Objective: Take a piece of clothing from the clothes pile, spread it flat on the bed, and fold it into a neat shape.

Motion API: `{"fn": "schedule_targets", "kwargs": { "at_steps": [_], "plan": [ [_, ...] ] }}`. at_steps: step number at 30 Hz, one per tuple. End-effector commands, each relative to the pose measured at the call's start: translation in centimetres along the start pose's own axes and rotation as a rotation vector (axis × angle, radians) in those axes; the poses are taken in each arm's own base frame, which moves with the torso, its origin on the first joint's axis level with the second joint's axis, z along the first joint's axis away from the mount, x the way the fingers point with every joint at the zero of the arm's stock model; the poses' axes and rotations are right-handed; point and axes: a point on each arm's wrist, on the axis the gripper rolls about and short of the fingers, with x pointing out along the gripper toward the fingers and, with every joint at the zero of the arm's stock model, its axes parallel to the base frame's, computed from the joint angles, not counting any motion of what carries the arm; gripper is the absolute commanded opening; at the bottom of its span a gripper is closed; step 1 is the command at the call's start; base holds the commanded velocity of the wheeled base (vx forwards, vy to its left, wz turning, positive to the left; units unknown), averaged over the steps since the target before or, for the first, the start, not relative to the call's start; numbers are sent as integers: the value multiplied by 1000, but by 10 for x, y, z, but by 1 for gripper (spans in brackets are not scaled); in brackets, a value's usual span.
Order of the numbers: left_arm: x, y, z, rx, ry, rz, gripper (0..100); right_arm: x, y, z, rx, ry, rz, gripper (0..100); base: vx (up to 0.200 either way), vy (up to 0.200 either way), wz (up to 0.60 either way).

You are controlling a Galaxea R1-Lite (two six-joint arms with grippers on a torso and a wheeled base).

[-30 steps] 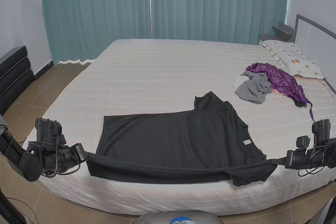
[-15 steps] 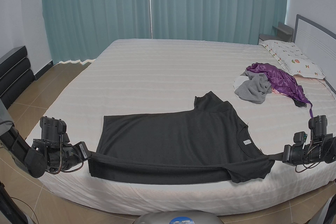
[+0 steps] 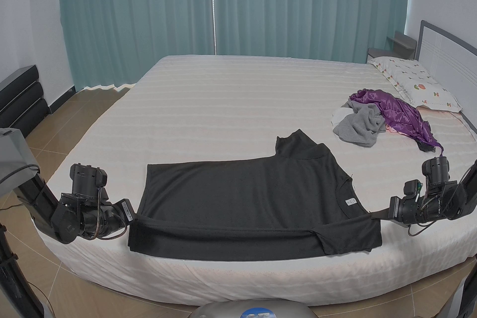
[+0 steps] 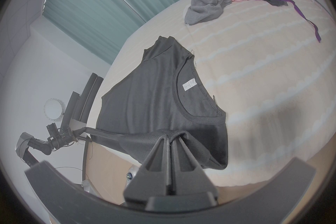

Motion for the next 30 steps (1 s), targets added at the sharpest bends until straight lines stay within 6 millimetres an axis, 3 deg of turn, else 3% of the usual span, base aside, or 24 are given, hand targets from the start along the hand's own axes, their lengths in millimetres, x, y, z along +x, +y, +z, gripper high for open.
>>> {"fn": "schedule_targets", "kwargs": {
  "at_steps": [1, 16, 27, 28, 30],
  "plan": [
    [16, 4, -2, -6, 28, 23, 0, 16, -8, 2, 20, 30, -11, 0, 0, 0, 0],
    [48, 4, 0, -97, 48, 37, 0, 47, -10, 11, 36, 60, 2, 0, 0, 0, 0],
    [52, 3, 1, -108, 49, 33, 0, 61, -11, 14, 29, 66, -13, 0, 0, 0, 0],
    [54, 3, 2, -119, 45, 33, 100, 62, -10, 14, 24, 68, -12, 100, 0, 0, 0],
    [56, 2, 3, -136, 42, 29, 100, 63, -9, 14, 24, 68, -12, 100, 0, 0, 0]
  ]
}}
